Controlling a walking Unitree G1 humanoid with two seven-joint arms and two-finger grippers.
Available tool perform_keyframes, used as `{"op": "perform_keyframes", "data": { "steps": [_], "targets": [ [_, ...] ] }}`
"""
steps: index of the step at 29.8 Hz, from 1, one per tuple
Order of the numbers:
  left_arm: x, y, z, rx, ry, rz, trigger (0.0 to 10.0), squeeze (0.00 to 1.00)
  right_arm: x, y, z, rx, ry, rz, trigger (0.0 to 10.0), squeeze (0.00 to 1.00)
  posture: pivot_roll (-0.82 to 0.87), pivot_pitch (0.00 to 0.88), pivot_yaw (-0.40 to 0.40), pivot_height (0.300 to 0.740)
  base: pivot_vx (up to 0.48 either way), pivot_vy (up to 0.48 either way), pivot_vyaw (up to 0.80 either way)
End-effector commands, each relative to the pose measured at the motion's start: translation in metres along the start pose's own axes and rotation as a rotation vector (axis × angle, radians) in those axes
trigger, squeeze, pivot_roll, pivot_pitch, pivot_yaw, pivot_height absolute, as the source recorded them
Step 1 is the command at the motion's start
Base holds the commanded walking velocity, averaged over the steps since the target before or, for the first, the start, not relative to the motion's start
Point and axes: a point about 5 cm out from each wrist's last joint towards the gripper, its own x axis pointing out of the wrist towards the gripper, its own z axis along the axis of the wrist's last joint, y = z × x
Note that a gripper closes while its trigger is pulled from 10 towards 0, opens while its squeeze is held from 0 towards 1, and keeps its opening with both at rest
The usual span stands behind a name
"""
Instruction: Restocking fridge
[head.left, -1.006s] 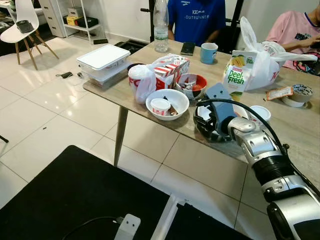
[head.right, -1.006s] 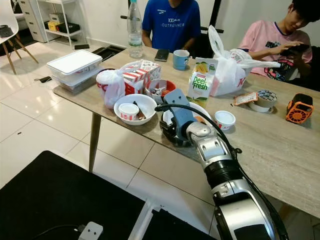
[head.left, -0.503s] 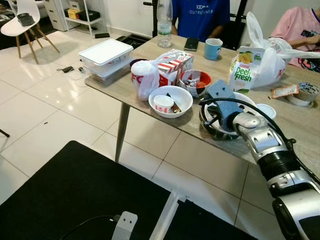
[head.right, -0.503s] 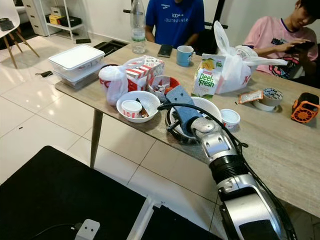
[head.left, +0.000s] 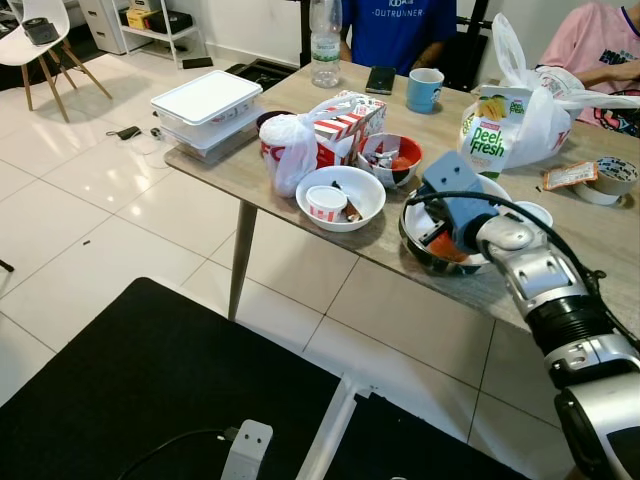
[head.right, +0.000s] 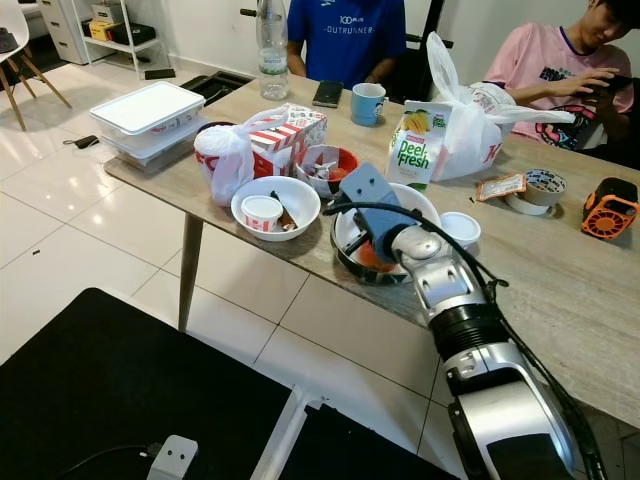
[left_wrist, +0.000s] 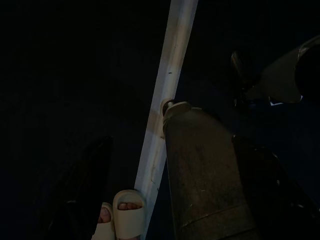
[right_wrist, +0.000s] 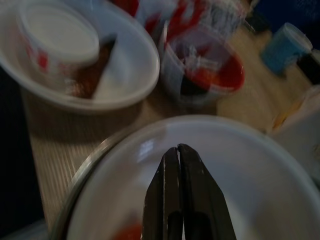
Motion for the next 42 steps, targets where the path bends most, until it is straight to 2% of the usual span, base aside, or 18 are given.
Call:
{"op": "perform_keyframes", "data": {
  "steps": [1, 4, 6, 8, 12, 13, 15, 17, 19, 20, 21, 22, 26, 28, 29, 36, 42],
  "targets": [
    [-0.002, -0.01, -0.026, -0.007, 0.106, -0.04, 10.0, 0.0, -0.007, -0.014, 0.025, 0.059, -0.13, -0.013, 10.0, 1.0, -0.06, 0.032, -0.038, 0.74, 0.0, 0.0, 0.0],
    [-0.002, -0.011, -0.027, -0.008, 0.109, -0.042, 10.0, 0.0, -0.011, -0.022, 0.03, 0.103, -0.163, -0.018, 10.0, 1.0, -0.06, 0.029, -0.039, 0.74, 0.0, 0.0, 0.0],
    [-0.003, -0.012, -0.031, -0.009, 0.118, -0.045, 10.0, 0.0, -0.02, -0.044, 0.026, 0.095, -0.142, -0.086, 10.0, 1.0, -0.06, 0.026, -0.042, 0.74, 0.0, 0.0, 0.0],
    [-0.004, -0.013, -0.033, -0.012, 0.124, -0.046, 10.0, 0.0, -0.031, -0.067, 0.013, 0.025, -0.062, -0.174, 10.0, 1.0, -0.06, 0.026, -0.042, 0.74, 0.0, 0.0, 0.0],
    [-0.004, -0.012, -0.034, -0.013, 0.125, -0.046, 10.0, 0.0, -0.037, -0.078, 0.004, -0.02, -0.008, -0.218, 10.0, 1.0, -0.06, 0.026, -0.042, 0.74, 0.0, 0.0, 0.0],
    [-0.004, -0.012, -0.034, -0.012, 0.125, -0.045, 10.0, 0.0, -0.043, -0.088, -0.005, -0.021, 0.038, -0.25, 10.0, 1.0, -0.06, 0.026, -0.042, 0.74, 0.0, 0.0, 0.0],
    [-0.004, -0.012, -0.033, -0.011, 0.123, -0.045, 10.0, 0.0, -0.049, -0.096, -0.013, -0.039, 0.088, -0.286, 10.0, 1.0, -0.06, 0.026, -0.042, 0.74, 0.0, 0.0, 0.0],
    [-0.004, -0.011, -0.033, -0.011, 0.121, -0.044, 10.0, 0.0, -0.053, -0.101, -0.02, -0.074, 0.133, -0.308, 10.0, 1.0, -0.06, 0.028, -0.043, 0.74, 0.0, 0.0, 0.0],
    [-0.004, -0.011, -0.032, -0.01, 0.12, -0.044, 10.0, 0.0, -0.054, -0.102, -0.024, -0.071, 0.149, -0.309, 10.0, 1.0, -0.06, 0.028, -0.043, 0.74, 0.0, 0.0, 0.0],
    [-0.004, -0.011, -0.032, -0.009, 0.118, -0.043, 10.0, 0.0, -0.054, -0.101, -0.029, -0.064, 0.163, -0.295, 10.0, 0.9, -0.06, 0.031, -0.041, 0.74, 0.0, 0.0, 0.0],
    [-0.004, -0.011, -0.032, -0.009, 0.118, -0.043, 10.0, 0.0, -0.054, -0.101, -0.029, -0.064, 0.163, -0.295, 10.0, 0.9, -0.06, 0.031, -0.041, 0.74, 0.0, 0.0, 0.0],
    [-0.004, -0.011, -0.032, -0.007, 0.118, -0.043, 10.0, 0.0, -0.052, -0.099, -0.032, -0.041, 0.162, -0.274, 10.0, 0.0, -0.06, 0.032, -0.04, 0.74, 0.0, 0.0, 0.0],
    [-0.004, -0.011, -0.033, -0.004, 0.12, -0.046, 10.0, 0.0, -0.048, -0.092, -0.034, 0.032, 0.143, -0.195, 10.0, 0.0, -0.06, 0.052, -0.04, 0.74, 0.0, 0.0, 0.0],
    [-0.004, -0.011, -0.033, -0.001, 0.122, -0.049, 10.0, 0.0, -0.047, -0.09, -0.034, 0.034, 0.13, -0.168, 10.0, 0.0, -0.06, 0.057, -0.035, 0.74, 0.0, 0.0, 0.0],
    [-0.005, -0.011, -0.036, -0.006, 0.128, -0.049, 10.0, 0.0, -0.045, -0.085, -0.035, 0.074, 0.111, -0.102, 10.0, 0.0, -0.06, 0.067, -0.033, 0.74, 0.0, 0.0, 0.0],
    [-0.007, -0.012, -0.044, 0.0, 0.146, -0.054, 10.0, 0.0, -0.048, -0.092, -0.045, 0.103, 0.151, -0.136, 10.0, 0.0, -0.05, 0.044, -0.041, 0.74, 0.0, 0.0, 0.0],
    [-0.008, -0.011, -0.046, -0.001, 0.146, -0.049, 10.0, 0.0, -0.043, -0.089, -0.046, 0.119, 0.163, -0.141, 10.0, 0.0, -0.05, 0.05, -0.037, 0.74, 0.0, 0.0, 0.0]
  ]
}}
